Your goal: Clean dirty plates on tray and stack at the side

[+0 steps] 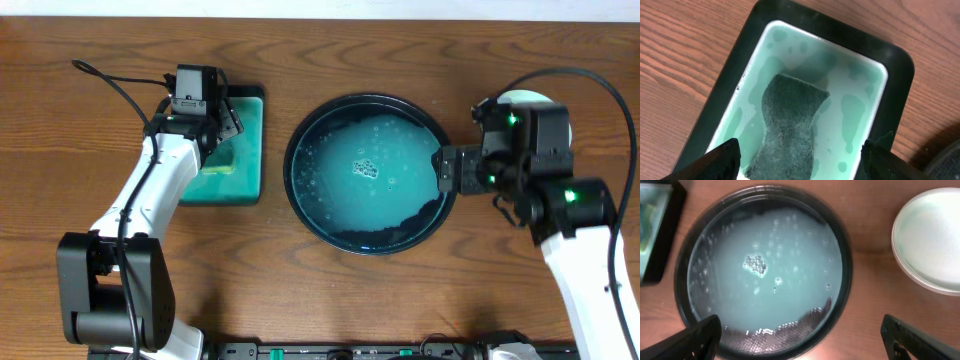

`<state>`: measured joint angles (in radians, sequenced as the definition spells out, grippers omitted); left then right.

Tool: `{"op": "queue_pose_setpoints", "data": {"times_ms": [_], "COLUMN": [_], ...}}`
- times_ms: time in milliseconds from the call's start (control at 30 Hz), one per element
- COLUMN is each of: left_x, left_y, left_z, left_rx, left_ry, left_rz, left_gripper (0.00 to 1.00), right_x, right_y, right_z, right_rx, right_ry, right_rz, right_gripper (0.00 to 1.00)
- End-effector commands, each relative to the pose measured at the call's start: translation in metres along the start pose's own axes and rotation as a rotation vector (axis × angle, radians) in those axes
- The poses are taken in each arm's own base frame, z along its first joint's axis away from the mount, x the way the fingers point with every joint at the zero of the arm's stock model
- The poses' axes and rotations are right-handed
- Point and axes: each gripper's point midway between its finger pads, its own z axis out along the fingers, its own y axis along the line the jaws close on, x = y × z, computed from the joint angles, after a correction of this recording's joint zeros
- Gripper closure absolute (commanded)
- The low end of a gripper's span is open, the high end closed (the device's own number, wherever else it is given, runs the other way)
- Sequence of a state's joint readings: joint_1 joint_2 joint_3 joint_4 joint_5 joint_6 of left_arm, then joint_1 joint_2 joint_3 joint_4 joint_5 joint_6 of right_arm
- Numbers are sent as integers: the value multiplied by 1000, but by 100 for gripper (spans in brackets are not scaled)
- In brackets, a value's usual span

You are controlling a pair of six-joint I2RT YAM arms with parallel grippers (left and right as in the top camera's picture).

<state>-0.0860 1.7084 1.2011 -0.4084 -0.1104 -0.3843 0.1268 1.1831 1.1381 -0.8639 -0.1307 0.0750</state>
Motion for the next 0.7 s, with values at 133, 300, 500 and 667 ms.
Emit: {"op": "queue_pose_setpoints", "data": {"times_ms": [133,300,500,667], "left_x": [0,0,0,0], "left_y": [2,2,2,2], "left_z": [1,1,1,1], "left_rx": [-8,-8,-8,-8], "left_ry": [2,1,1,1], "left_rz": [9,9,9,9], "left_gripper": [22,22,22,22], "right_x": [28,35,55,62], "right_y": [-12,-21,-20,-20], "right_z": [-2,-3,-10,-15], "right_rx": [5,19,22,34], "right_ry": [-251,-508,-701,-802], "right_rz": [-53,-75,-127,-170], "right_gripper": [1,1,1,1]}}
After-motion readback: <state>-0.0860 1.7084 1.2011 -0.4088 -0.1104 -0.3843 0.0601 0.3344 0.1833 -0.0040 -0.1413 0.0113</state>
